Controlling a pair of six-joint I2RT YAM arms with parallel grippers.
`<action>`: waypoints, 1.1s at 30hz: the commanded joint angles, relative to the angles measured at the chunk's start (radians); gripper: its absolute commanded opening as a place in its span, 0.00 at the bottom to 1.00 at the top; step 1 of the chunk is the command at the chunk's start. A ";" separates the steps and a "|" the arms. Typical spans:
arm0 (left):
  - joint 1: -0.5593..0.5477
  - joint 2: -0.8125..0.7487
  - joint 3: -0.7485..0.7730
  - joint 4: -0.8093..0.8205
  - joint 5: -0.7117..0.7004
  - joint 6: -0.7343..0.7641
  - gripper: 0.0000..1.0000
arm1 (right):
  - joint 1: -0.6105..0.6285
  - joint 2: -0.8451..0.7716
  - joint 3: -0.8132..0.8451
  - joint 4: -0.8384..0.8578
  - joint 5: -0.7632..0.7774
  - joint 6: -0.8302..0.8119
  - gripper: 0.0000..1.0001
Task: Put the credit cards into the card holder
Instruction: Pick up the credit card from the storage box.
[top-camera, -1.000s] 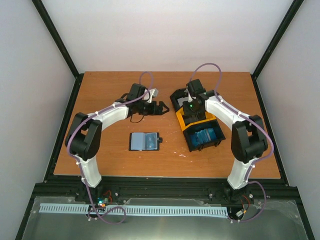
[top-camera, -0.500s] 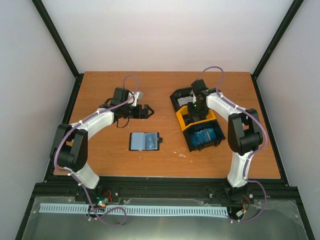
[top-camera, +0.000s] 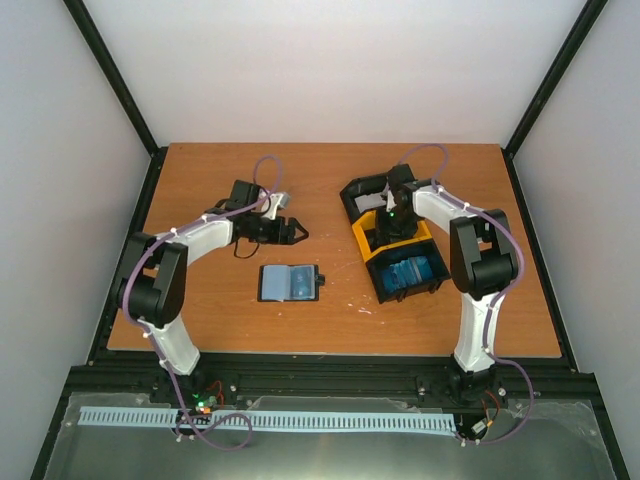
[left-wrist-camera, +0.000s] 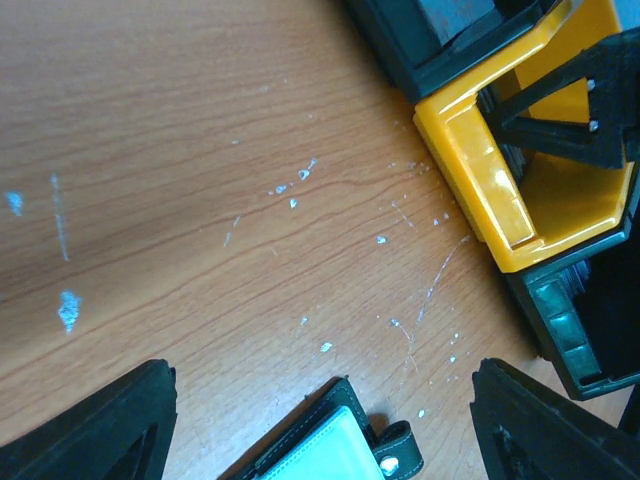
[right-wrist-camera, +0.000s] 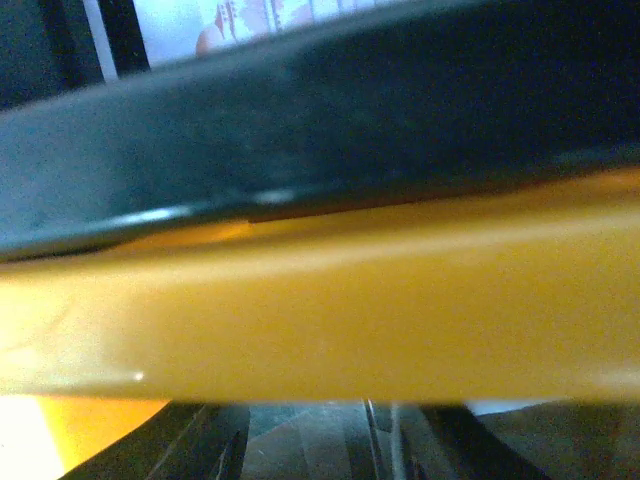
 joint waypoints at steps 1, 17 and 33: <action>0.000 0.046 0.062 0.036 0.074 0.007 0.81 | 0.002 0.041 0.017 0.004 -0.071 -0.001 0.38; -0.160 0.227 0.165 0.187 0.096 -0.012 0.57 | -0.074 -0.046 -0.082 0.137 -0.418 0.101 0.23; -0.215 0.332 0.202 0.268 0.052 -0.076 0.51 | -0.069 -0.056 -0.135 0.205 -0.176 0.019 0.27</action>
